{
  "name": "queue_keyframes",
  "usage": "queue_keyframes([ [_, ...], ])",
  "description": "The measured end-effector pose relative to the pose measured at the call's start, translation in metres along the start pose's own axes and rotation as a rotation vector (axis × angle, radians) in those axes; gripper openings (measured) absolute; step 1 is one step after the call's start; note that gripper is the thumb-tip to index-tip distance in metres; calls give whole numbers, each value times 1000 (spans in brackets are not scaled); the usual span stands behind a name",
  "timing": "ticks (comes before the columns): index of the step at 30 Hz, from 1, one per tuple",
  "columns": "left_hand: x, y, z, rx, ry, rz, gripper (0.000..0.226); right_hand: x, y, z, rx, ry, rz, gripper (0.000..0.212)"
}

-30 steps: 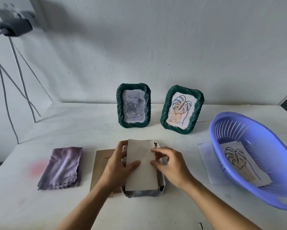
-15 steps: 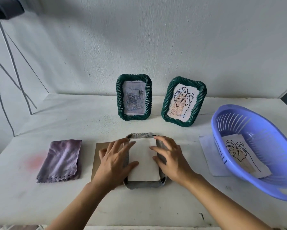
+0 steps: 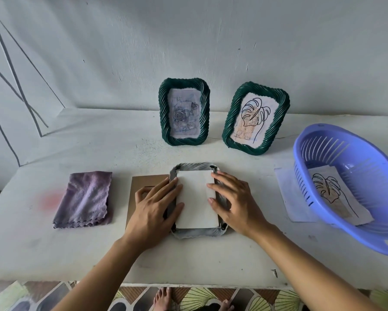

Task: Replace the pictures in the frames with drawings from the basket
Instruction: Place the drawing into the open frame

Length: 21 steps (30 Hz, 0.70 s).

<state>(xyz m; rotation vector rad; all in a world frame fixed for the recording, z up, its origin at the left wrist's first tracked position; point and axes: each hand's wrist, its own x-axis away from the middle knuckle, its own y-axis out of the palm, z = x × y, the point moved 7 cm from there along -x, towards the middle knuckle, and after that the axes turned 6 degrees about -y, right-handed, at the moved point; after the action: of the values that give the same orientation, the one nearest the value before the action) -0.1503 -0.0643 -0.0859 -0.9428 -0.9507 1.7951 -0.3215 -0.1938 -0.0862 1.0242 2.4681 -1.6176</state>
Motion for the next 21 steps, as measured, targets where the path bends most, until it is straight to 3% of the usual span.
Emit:
queue_keyframes([
  [21, 0, 1, -1, -8, -17, -13, 53, -3, 0, 3, -29, 24, -7, 36],
])
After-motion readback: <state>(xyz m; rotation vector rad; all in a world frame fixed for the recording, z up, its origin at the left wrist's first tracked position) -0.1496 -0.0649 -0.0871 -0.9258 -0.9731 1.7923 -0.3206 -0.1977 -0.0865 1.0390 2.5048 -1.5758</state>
